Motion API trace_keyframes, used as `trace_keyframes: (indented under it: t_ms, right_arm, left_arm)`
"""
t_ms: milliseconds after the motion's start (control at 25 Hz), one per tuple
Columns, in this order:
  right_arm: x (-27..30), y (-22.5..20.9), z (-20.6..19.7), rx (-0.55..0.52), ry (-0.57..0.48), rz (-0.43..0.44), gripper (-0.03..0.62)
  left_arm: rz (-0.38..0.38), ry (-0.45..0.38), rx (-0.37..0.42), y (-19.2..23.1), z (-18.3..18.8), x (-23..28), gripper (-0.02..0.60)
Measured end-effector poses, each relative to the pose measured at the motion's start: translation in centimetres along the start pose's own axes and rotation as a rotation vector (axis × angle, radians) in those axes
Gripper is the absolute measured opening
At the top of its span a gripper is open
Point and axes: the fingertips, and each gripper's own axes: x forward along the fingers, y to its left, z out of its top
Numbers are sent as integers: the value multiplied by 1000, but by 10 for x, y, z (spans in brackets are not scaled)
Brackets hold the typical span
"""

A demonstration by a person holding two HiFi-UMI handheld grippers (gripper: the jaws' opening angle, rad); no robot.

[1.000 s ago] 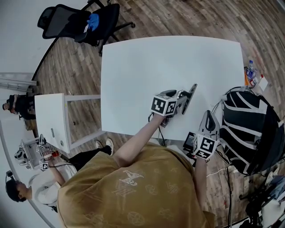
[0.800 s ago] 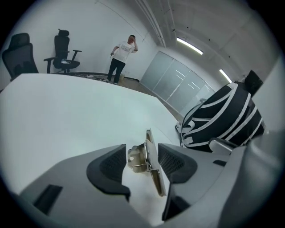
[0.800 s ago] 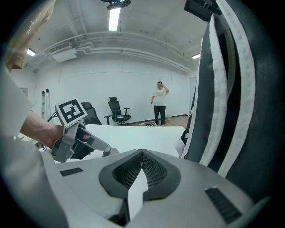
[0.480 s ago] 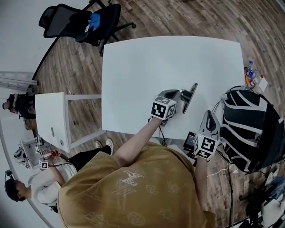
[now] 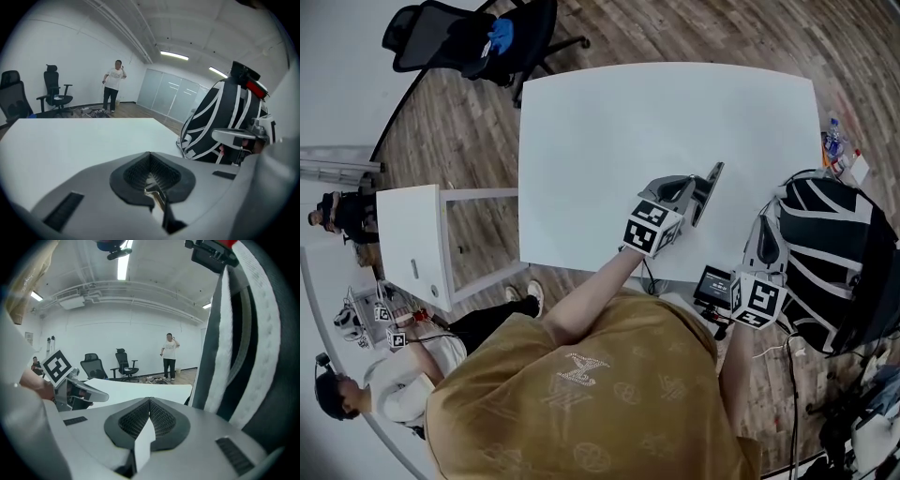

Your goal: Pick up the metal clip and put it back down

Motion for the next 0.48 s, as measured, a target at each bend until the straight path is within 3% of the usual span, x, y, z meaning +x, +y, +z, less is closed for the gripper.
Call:
trace_keyframes:
  t_ms: [120,280,480]
  right_arm:
    - [-3,-8,12,-25,-39,-36,6]
    - [-9,-8,27,-38,-89,-62,6]
    - [-20,-5,50,-61,-152,-79,6]
  left_arm:
    - [11,-58,62,-7,18,-7,6]
    - [54,-139,252,-19,43,-19,6]
    - [39,-261,292,-42,79,-40,6]
